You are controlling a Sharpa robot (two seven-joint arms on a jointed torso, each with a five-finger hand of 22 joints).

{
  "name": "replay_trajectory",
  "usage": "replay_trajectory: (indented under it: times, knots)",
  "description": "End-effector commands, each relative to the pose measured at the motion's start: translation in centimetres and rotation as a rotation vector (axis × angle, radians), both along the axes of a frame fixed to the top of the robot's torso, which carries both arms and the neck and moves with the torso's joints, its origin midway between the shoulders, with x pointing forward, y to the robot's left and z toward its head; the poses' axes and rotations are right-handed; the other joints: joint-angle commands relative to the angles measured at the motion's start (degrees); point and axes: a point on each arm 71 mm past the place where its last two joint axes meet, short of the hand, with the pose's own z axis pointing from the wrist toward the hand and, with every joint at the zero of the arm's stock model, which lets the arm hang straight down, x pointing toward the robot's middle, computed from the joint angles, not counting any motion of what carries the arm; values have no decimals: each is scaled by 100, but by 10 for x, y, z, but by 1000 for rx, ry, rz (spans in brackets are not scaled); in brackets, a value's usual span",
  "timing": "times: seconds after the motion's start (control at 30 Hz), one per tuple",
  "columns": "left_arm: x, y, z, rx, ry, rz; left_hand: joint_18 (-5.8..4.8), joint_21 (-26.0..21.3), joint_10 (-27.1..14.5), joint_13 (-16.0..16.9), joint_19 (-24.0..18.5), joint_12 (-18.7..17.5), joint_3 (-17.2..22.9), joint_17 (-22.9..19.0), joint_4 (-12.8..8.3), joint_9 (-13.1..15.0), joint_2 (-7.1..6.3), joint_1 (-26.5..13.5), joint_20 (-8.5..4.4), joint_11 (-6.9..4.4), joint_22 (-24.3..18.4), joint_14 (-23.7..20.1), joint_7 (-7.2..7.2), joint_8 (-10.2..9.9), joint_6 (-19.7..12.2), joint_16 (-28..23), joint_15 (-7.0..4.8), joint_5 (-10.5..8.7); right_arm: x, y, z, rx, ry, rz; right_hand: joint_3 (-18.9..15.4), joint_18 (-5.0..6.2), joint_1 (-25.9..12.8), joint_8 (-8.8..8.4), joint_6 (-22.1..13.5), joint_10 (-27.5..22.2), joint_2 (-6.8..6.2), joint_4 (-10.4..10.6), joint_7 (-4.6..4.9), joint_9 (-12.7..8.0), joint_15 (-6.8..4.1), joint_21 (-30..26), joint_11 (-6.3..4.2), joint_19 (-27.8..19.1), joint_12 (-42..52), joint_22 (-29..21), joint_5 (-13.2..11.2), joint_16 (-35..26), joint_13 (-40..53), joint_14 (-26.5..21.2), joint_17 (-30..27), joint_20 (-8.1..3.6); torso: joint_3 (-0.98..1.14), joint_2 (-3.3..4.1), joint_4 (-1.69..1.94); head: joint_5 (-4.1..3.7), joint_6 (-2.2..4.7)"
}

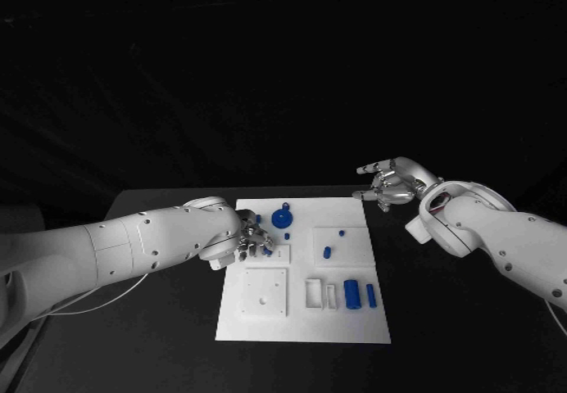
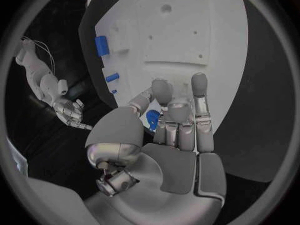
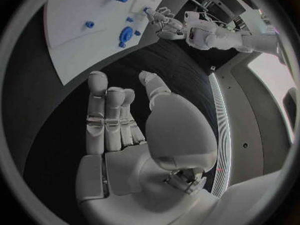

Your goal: Assemble the parts on the task board

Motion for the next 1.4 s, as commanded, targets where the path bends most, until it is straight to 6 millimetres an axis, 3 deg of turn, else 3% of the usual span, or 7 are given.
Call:
replay_trajectory:
  times: [0.03, 0.7, 1.4]
  knots:
    - [0, -1, -1, 13, -3, -11, 43, -20, 169, -7, 34, 31, 12, -10, 37, 2624, 112, 61, 11, -115, 14, 24, -709, 15, 1201, 9, -14, -38, 0, 1, 0, 2, 7, 12, 13, 109, -46, -17, 38, -35, 9, -37, 0, 5, -4, -22, -1, 33, 16, 193, 13, 12, -8, -38, -5, 1, 1, -2, 2, 0, -3]
    - [-1, -5, 2, 74, -119, -56, 91, -127, 169, -33, 81, 37, 8, -35, 97, 2616, 84, 139, 54, -117, 144, 23, -708, 16, 1197, 6, -19, -56, 0, 2, -2, 0, 13, 17, 18, 109, -63, -17, 34, -34, 7, -37, 0, 5, -4, -21, 0, 33, 18, 194, 14, 14, -7, -39, -4, 1, 0, -9, 7, 16, -20]
    - [-8, -9, -3, 80, -125, -76, 122, -182, 169, -38, 106, 42, 17, -46, 122, 2617, 75, 153, 84, -115, 213, 25, -707, 15, 1193, 12, -15, -65, 1, 2, -4, -1, 22, 19, 20, 109, -80, -17, 32, -38, 16, -50, 1, 5, -4, -32, 1, 30, 18, 191, 21, 12, -8, -42, -7, 2, 2, -8, 10, 0, -58]
